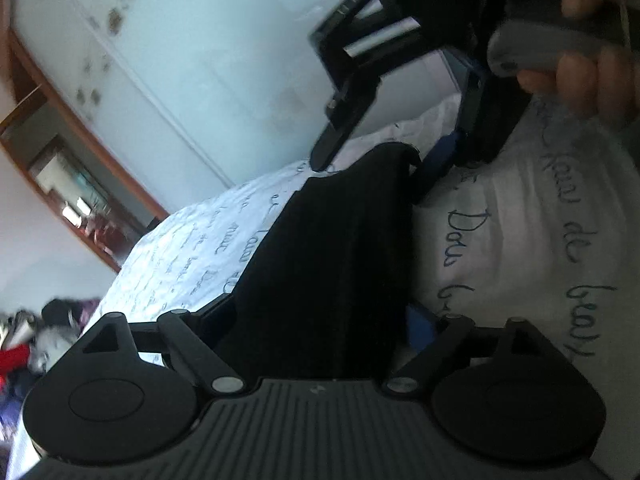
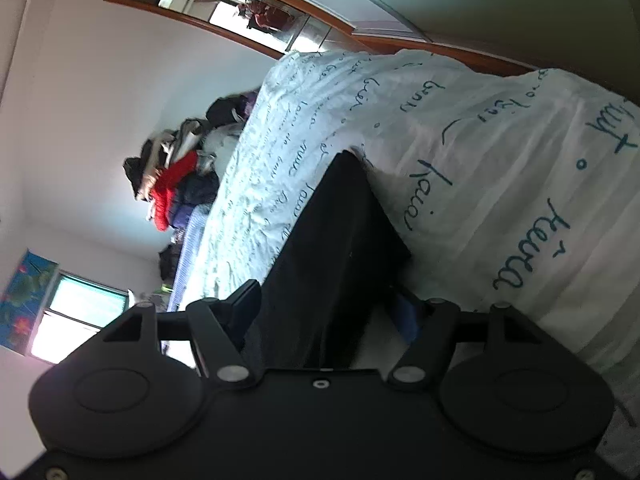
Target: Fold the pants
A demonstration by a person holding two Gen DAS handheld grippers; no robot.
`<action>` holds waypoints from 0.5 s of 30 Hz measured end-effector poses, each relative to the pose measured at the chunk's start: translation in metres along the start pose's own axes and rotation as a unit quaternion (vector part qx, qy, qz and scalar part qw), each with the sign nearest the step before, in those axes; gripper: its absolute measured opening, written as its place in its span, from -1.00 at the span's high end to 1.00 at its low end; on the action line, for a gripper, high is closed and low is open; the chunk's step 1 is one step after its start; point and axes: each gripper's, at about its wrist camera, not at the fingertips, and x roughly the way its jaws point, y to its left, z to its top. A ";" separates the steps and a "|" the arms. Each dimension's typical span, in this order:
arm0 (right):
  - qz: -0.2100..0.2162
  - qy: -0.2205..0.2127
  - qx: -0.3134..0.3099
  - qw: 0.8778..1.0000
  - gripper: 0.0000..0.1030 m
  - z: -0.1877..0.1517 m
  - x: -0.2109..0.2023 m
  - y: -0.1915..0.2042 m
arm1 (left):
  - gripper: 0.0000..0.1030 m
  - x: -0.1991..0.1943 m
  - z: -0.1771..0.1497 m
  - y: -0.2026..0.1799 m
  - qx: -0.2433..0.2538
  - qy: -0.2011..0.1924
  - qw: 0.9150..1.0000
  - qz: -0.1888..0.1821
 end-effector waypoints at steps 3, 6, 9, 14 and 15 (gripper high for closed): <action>0.010 -0.002 0.015 1.000 -0.36 0.001 -0.001 -0.002 | -0.66 -0.010 0.001 0.020 -0.075 0.002 0.996 -0.052; -0.004 0.007 0.020 1.000 -0.36 -0.004 -0.006 0.001 | -0.68 -0.030 -0.011 0.034 -0.117 -0.015 0.991 -0.055; -0.040 0.005 -0.006 0.999 -0.37 -0.017 -0.001 0.009 | -0.69 -0.043 -0.024 0.048 -0.154 -0.028 0.986 -0.064; -0.052 0.003 -0.052 0.997 -0.51 -0.036 0.029 0.032 | -0.69 -0.053 -0.036 0.075 -0.219 -0.033 0.972 -0.073; -0.053 0.001 -0.046 0.998 -0.52 -0.035 0.034 0.031 | -0.69 -0.054 -0.038 0.081 -0.227 -0.035 0.971 -0.073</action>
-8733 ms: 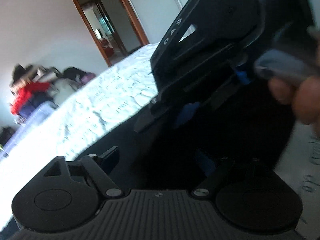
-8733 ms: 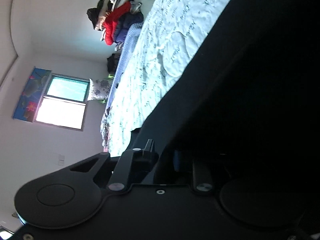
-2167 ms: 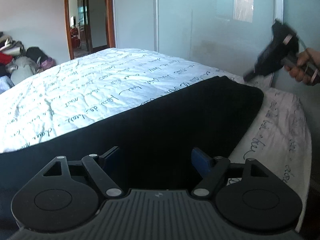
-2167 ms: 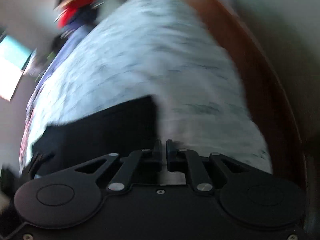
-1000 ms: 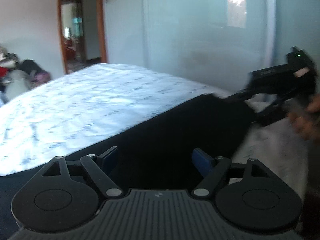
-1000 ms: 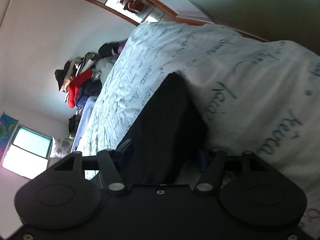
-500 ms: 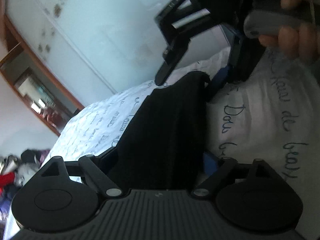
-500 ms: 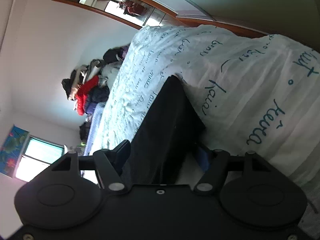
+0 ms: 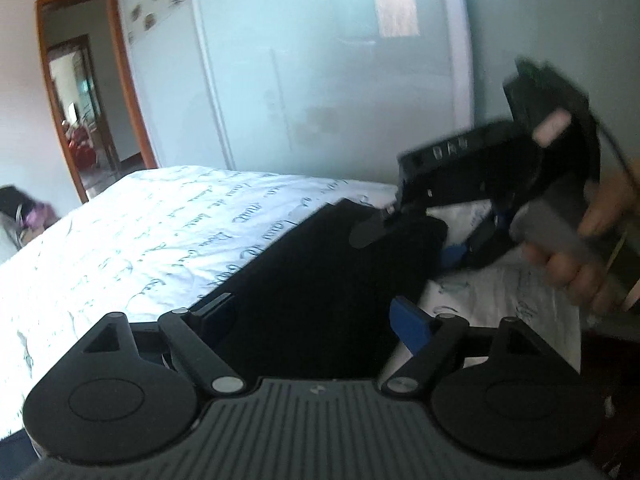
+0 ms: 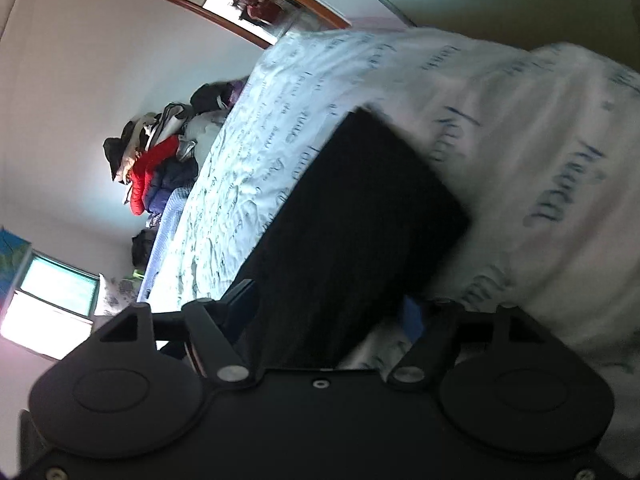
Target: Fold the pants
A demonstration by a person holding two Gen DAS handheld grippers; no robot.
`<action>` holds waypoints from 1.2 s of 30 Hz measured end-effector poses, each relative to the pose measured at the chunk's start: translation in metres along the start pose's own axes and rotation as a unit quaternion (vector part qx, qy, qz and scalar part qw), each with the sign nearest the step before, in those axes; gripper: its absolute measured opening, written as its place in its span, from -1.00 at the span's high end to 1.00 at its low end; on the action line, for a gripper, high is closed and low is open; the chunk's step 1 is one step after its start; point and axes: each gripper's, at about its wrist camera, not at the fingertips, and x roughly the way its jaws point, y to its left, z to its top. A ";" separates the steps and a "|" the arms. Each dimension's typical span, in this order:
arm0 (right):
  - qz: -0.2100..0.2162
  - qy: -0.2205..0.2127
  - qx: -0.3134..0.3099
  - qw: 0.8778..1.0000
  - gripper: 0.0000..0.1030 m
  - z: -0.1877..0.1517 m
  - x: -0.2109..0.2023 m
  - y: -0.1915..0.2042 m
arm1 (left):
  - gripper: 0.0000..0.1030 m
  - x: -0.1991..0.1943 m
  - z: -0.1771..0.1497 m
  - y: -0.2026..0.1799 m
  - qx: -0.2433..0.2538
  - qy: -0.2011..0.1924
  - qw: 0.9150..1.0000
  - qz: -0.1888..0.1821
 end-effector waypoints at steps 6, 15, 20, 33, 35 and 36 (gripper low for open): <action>0.038 -0.061 0.082 0.994 0.12 0.004 -0.005 -0.019 | -0.69 -0.001 0.023 0.060 -0.165 0.001 0.986 -0.020; 0.080 -0.037 0.163 0.983 0.64 0.003 0.008 -0.056 | -0.57 0.016 0.017 -0.003 -0.001 0.007 1.000 0.005; 0.097 -0.035 0.165 0.981 0.34 0.003 0.007 -0.051 | -0.56 0.045 0.009 -0.052 0.130 0.008 0.992 -0.002; 0.075 -0.056 0.110 0.989 -0.10 0.012 -0.002 -0.033 | -0.41 0.063 0.015 -0.052 0.127 0.074 0.989 -0.004; 0.080 -0.054 0.118 0.988 -0.12 0.014 -0.001 -0.034 | -0.29 0.071 0.014 -0.052 0.137 0.080 0.987 0.018; 0.082 -0.053 0.120 0.988 -0.12 0.014 -0.001 -0.035 | -0.18 0.073 0.016 -0.053 0.132 0.081 0.988 0.017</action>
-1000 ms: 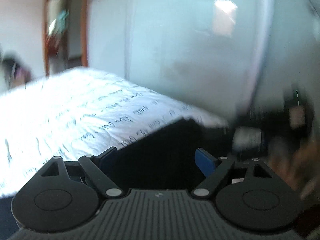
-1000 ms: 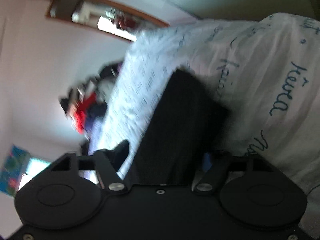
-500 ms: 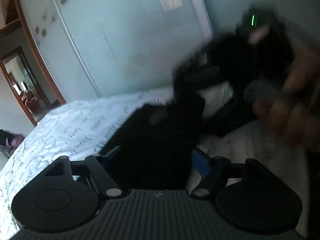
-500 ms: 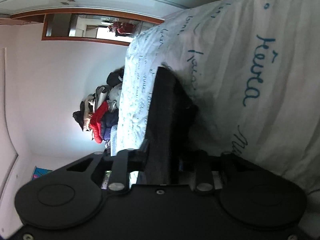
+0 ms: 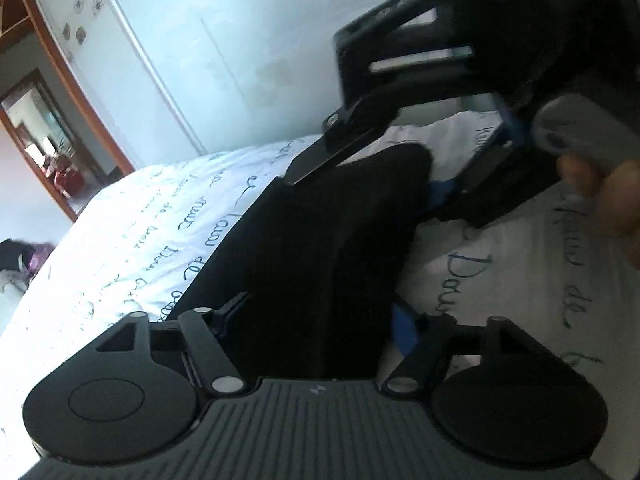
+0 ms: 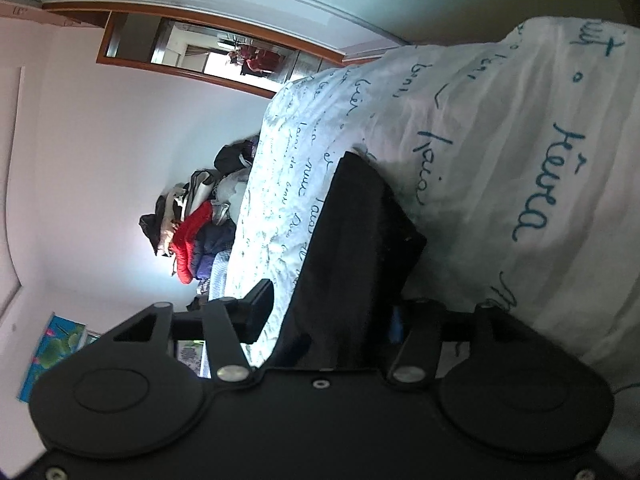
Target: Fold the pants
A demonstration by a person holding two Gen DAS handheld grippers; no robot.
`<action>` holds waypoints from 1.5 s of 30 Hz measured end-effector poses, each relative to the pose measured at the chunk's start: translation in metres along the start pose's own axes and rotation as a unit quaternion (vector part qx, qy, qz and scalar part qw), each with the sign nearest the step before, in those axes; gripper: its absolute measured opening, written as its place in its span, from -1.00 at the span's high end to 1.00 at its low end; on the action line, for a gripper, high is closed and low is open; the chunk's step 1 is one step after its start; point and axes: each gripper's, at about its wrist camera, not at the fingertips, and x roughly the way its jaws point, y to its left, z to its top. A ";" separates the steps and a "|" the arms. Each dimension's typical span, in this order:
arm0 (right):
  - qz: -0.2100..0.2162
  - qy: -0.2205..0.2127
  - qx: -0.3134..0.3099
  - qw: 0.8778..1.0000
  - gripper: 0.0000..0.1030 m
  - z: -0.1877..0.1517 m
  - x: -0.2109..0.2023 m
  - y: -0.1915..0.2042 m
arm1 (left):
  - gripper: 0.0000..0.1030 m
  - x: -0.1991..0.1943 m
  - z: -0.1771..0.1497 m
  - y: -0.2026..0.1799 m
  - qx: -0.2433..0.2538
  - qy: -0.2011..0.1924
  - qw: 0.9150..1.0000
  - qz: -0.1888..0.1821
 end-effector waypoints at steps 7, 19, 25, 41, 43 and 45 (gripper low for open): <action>-0.003 -0.016 -0.009 1.000 -0.22 -0.001 -0.009 0.005 | 0.58 0.003 0.007 -0.011 -0.003 0.000 1.000 -0.012; 0.002 0.015 0.047 0.999 -0.33 0.038 0.001 -0.007 | 0.77 0.002 0.003 0.007 -0.075 -0.002 0.997 -0.022; -0.009 0.033 -0.002 0.999 -0.23 0.039 0.018 0.004 | 0.78 0.003 0.002 0.011 -0.091 -0.003 0.995 -0.026; 0.048 0.104 -0.173 0.978 0.81 0.015 0.042 0.095 | -0.13 -0.054 -0.030 0.048 -0.291 -0.033 0.955 -0.040; 0.049 0.118 -0.206 0.970 0.81 0.006 0.046 0.108 | -0.50 -0.093 -0.050 0.065 -0.322 -0.068 0.942 -0.068; 0.048 0.131 -0.234 0.962 0.81 -0.003 0.054 0.117 | -0.71 -0.130 -0.074 0.085 -0.339 -0.106 0.932 -0.075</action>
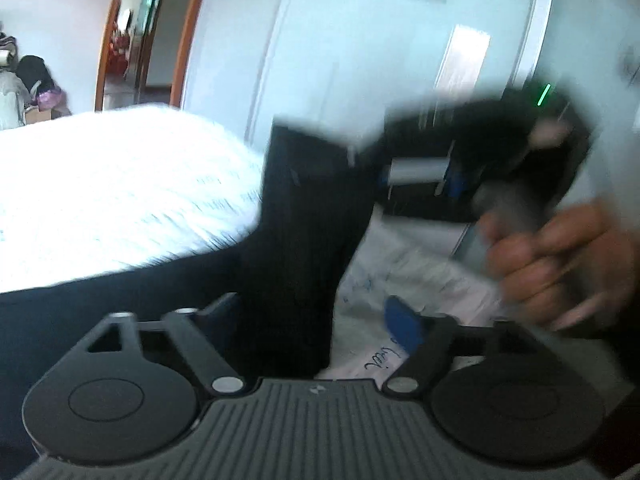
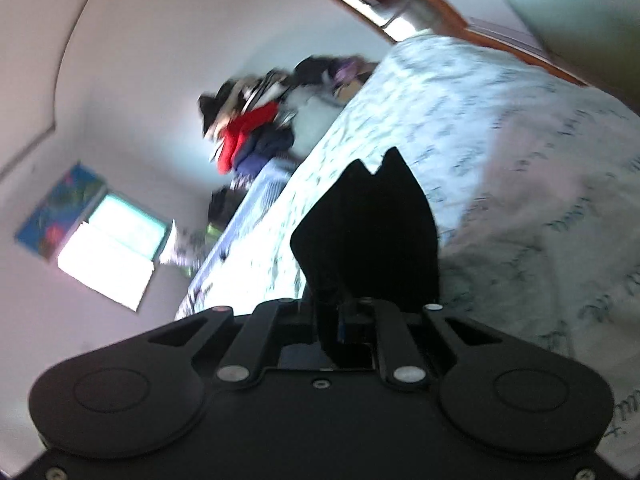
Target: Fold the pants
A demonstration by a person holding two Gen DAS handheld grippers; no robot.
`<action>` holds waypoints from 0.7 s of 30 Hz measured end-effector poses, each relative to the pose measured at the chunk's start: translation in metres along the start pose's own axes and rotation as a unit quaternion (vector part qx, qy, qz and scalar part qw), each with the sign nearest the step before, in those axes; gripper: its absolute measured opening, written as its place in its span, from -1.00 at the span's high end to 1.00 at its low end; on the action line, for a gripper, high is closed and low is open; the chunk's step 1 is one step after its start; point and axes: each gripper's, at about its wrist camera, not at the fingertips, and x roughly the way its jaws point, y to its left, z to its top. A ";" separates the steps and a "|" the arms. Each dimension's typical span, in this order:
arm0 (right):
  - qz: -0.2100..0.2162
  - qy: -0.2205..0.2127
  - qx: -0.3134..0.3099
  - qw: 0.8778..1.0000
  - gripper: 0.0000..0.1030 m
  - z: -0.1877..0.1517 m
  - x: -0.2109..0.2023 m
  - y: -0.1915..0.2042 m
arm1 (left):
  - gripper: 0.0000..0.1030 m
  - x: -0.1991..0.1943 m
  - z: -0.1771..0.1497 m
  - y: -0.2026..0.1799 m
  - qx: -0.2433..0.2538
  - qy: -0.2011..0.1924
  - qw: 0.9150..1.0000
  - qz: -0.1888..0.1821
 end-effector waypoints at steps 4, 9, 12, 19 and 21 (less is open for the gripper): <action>-0.005 0.026 -0.025 0.999 0.81 -0.013 0.026 0.007 | -0.72 -0.039 0.016 0.076 -0.126 -0.011 0.992 -0.011; -0.008 0.048 -0.028 0.998 0.82 -0.035 0.056 0.005 | -0.76 0.013 0.048 0.140 -0.274 0.055 0.953 -0.116; -0.008 0.047 -0.034 0.998 0.82 -0.042 0.056 0.008 | -0.75 0.059 0.053 0.138 -0.316 0.111 0.933 -0.131; -0.030 0.042 -0.083 0.995 0.82 -0.043 0.049 0.018 | -0.12 0.101 0.070 0.098 -0.258 0.171 0.948 -0.079; -0.045 0.030 -0.101 0.993 0.71 -0.046 0.042 0.018 | 0.47 0.109 0.066 0.101 -0.254 0.192 0.946 -0.060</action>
